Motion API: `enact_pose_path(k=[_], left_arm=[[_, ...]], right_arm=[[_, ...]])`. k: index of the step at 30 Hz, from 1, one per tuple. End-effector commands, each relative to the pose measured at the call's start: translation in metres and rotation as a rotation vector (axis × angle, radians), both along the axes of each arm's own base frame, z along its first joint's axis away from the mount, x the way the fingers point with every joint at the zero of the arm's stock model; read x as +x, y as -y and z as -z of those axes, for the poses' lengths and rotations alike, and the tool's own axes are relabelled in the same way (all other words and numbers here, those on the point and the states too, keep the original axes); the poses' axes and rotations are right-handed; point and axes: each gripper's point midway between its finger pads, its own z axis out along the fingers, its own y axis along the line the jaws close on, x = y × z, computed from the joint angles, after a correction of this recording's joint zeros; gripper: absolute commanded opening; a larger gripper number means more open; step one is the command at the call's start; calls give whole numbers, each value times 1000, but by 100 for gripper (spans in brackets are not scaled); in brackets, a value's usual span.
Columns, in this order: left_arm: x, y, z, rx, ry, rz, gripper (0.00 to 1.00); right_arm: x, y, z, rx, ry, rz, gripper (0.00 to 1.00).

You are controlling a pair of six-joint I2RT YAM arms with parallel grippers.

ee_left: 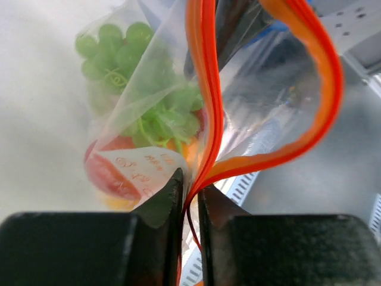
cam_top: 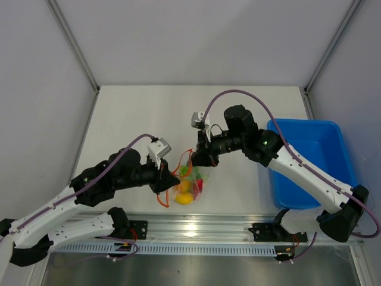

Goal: Place the food in the zip-top bag and seal the zipper
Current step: Zip the zipper food storage bag at the center of the board.

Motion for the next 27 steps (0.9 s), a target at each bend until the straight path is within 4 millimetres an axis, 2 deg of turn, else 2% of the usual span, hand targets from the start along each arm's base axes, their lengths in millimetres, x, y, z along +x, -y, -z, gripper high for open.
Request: enact_pose_path(k=[1,2,5,6,8,9,10,14,16,17,21,22,27], left_arm=[[15,-15,17,42,16,-117,20],[19,-20,17,44,25,-151,24],[32,-33,26,88,35,-252,46],[34,-35,26,94,36,-269,61],[37,-37,20,77,53,-289,77],[36,-36,14,50,67,-277,93],[35,-34,9,28,81,-262,100],[29,-14,-29,-94,186,-137,99],[29,-6,-36,-113,219,-96,99],[31,-1,-46,-134,262,-76,100],[32,24,-52,-146,343,39,99],[31,32,-47,-140,348,78,99],[32,53,-48,-162,418,172,99]], right_arm=[[15,1,-19,70,52,137,0],[16,3,-9,50,41,149,0],[21,7,5,27,47,203,0],[22,9,16,1,17,222,0],[27,10,30,-40,3,252,0],[26,12,38,-64,-12,255,0],[26,13,41,-72,-16,261,0],[20,21,55,-119,-54,277,0],[16,23,57,-130,-67,268,0],[12,24,58,-134,-71,256,0],[-6,28,59,-121,-97,180,0],[-9,29,59,-123,-100,168,0],[-15,36,64,-148,-117,149,0]])
